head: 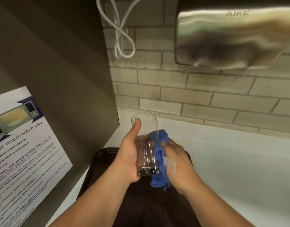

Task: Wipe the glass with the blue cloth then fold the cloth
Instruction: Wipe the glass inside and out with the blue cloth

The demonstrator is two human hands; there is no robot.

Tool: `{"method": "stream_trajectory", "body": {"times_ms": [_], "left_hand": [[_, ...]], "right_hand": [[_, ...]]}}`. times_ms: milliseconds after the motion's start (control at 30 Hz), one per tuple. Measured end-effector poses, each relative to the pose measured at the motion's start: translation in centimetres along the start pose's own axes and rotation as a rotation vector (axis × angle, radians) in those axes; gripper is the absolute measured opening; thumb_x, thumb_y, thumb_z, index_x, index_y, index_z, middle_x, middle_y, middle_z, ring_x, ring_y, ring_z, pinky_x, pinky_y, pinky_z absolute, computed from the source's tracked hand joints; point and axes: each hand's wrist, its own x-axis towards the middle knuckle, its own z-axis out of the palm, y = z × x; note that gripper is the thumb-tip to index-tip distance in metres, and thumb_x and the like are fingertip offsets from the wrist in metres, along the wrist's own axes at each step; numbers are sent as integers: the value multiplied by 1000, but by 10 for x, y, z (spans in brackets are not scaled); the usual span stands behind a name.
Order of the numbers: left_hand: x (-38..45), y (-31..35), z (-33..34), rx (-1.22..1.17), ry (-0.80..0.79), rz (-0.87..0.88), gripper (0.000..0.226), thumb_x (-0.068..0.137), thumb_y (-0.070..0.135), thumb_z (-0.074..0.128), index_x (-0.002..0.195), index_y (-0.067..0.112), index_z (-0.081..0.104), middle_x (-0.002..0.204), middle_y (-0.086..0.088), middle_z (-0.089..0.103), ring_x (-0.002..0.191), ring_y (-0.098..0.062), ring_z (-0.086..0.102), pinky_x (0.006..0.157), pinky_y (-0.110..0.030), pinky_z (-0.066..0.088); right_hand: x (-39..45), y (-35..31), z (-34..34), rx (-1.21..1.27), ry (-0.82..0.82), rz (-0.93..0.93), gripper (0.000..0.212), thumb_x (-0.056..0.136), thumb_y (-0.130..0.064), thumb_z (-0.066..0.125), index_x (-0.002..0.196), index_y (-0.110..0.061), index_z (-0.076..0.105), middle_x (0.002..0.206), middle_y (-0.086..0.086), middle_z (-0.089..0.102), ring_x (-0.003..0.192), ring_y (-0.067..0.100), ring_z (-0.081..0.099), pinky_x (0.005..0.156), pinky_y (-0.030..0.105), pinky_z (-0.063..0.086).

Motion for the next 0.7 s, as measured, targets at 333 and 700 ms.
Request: {"method": "stream_trajectory", "body": {"times_ms": [333,700], "left_hand": [[-6,-4,4,-46,-38,-84,83,82,71,60,134,7,68,107,-21,75,91,-37,74,79,-43,59],[5,-5,-2,61,92,-19,80,93,76,37,99,11,84,93,-16,84,83,-29,82,65,-36,64]], "right_hand": [[24,-14,4,-54,184,-22,44,101,-38,39,140,-17,42,97,-4,64,82,-8,61,62,4,45],[4,2,9,-60,39,-44,51,102,-38,37,149,-22,27,120,-4,58,104,8,61,85,8,47]]}}
